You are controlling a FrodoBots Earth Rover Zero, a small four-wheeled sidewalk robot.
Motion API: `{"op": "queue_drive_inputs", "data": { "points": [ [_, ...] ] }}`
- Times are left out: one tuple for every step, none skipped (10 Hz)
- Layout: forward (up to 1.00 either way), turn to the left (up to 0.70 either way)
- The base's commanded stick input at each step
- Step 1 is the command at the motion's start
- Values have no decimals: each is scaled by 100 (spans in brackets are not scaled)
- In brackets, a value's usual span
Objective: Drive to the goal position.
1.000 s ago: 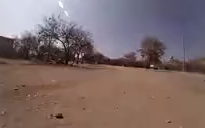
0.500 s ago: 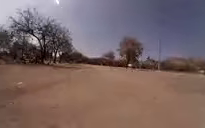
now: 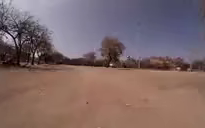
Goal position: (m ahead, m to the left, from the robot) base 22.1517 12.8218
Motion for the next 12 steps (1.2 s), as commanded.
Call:
{"op": "queue_drive_inputs", "data": {
  "points": [
    [100, 0],
    [100, 0],
    [100, 0],
    [100, 0],
    [100, 0],
    [100, 0],
    [100, 0],
    [100, 0],
    [100, 0],
    [100, 0],
    [100, 0],
    [100, 0]
  ]
}}
